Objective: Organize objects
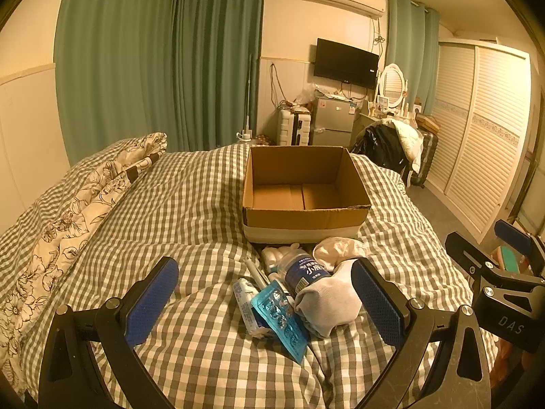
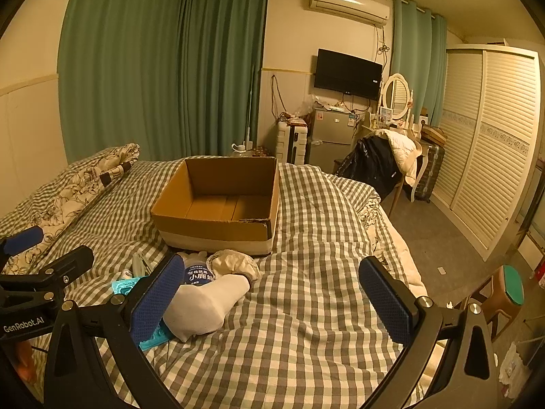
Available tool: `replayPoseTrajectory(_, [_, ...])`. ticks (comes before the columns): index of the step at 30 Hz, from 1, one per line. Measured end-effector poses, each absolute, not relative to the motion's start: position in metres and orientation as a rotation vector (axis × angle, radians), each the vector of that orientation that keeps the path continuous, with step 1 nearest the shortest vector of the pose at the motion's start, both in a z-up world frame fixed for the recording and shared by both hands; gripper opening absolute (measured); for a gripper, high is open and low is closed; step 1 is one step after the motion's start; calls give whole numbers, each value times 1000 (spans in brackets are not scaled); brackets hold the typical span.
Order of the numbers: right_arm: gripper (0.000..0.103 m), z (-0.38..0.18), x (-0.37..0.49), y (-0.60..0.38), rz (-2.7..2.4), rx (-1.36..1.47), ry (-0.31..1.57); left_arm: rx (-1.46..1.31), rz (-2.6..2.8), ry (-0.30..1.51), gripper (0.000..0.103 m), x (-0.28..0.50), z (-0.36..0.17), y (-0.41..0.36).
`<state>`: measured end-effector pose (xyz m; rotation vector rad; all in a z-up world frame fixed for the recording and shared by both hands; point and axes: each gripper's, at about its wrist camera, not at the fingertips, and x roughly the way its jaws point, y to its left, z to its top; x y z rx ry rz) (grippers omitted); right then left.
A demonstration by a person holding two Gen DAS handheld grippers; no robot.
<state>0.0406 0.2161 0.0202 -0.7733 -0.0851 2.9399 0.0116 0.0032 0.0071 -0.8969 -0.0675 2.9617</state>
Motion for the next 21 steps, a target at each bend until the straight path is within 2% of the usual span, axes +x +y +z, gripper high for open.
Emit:
replayPoseTrajectory(8, [103,12,38,217,2943,-812,-89,-971,2952,-59,103,5,-5,6])
replayPoseTrajectory(21, [103,-24,16,233,2893,-943,-50,-1198,2853,-12,100,-25,-64,22])
